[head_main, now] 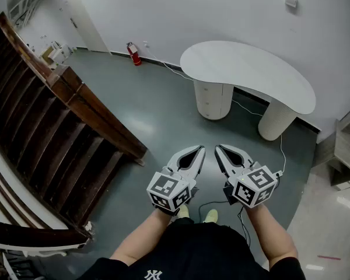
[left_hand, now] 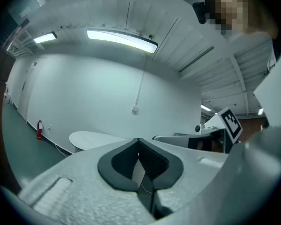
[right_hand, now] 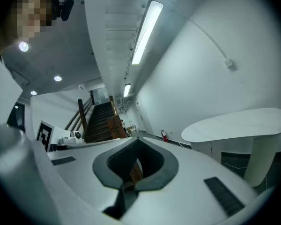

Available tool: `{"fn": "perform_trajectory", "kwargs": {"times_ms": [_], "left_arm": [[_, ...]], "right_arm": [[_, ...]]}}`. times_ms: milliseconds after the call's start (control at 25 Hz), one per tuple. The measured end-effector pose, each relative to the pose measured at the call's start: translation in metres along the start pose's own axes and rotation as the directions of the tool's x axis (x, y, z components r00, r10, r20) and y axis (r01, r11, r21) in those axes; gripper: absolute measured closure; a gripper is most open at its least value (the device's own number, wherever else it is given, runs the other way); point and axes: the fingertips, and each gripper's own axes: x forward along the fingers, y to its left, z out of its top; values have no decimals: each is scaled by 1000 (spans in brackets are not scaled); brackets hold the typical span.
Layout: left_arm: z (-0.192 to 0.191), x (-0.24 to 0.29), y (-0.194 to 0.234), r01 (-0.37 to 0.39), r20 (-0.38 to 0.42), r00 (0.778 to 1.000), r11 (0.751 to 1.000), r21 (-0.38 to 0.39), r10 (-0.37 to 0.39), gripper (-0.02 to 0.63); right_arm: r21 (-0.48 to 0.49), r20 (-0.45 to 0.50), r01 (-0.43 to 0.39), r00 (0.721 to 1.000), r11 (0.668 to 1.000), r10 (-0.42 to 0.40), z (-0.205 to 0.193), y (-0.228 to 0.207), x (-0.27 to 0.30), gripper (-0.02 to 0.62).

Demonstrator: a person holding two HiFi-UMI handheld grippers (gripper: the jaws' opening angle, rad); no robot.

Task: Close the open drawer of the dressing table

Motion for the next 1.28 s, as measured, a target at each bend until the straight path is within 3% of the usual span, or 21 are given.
{"fn": "perform_trajectory", "kwargs": {"times_ms": [320, 480, 840, 1280], "left_arm": [[1, 2, -2, 2, 1, 1000, 1000, -8, -2, 597], [-1, 2, -8, 2, -2, 1000, 1000, -8, -2, 597], [3, 7, 14, -81, 12, 997, 997, -3, 81, 597], [-6, 41, 35, -62, -6, 998, 998, -1, 62, 597]], "right_arm": [[0, 2, -1, 1000, 1000, 1, 3, 1, 0, 581], [47, 31, -26, 999, 999, 24, 5, -3, -11, 580], [151, 76, -55, 996, 987, 44, 8, -30, -29, 580], [197, 55, -47, 998, 979, 36, 4, -60, -2, 580]]}}
